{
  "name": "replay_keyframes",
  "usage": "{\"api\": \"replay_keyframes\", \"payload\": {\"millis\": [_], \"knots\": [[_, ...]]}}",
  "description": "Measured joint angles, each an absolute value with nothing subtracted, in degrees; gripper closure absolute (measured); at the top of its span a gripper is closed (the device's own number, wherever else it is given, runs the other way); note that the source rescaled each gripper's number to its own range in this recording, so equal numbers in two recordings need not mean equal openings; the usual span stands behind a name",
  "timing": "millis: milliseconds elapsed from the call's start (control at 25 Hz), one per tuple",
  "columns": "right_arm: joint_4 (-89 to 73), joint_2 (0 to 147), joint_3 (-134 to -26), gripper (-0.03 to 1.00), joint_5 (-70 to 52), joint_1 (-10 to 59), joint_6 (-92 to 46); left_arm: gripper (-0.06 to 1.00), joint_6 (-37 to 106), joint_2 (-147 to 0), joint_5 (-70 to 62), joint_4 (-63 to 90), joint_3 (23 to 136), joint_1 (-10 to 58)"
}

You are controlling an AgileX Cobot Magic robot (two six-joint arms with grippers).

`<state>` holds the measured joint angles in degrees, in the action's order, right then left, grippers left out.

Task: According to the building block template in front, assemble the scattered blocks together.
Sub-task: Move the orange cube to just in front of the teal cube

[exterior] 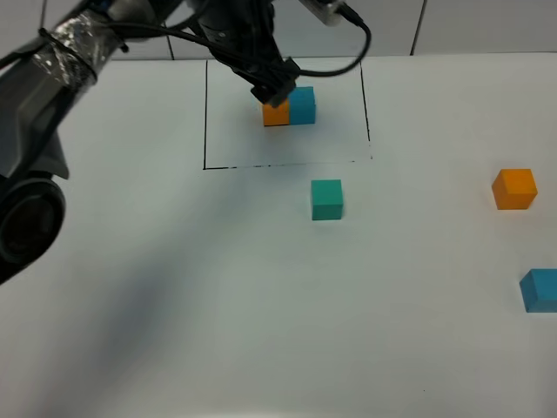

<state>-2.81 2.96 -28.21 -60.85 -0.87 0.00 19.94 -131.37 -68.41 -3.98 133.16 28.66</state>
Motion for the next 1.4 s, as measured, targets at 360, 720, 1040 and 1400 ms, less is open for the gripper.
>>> {"api": "replay_keyframes", "payload": {"millis": [360, 720, 1040, 1400], "knots": [[-2.8, 3.0, -28.2, 0.25, -60.9, -0.9, 0.0, 0.02, 15.5, -120.8, -68.4, -3.2, 120.6, 17.9], [-2.8, 3.0, -28.2, 0.25, -60.9, -0.9, 0.0, 0.03, 14.1, -103.0, -64.1, 0.0, 94.5, 5.1], [-2.8, 3.0, -28.2, 0.25, -60.9, -0.9, 0.0, 0.04, 9.3, -82.2, -58.5, 0.0, 76.2, 2.5], [-2.8, 3.0, -28.2, 0.25, -60.9, -0.9, 0.0, 0.06, 1.1, -59.9, -57.2, -4.7, 64.8, 2.5]]}}
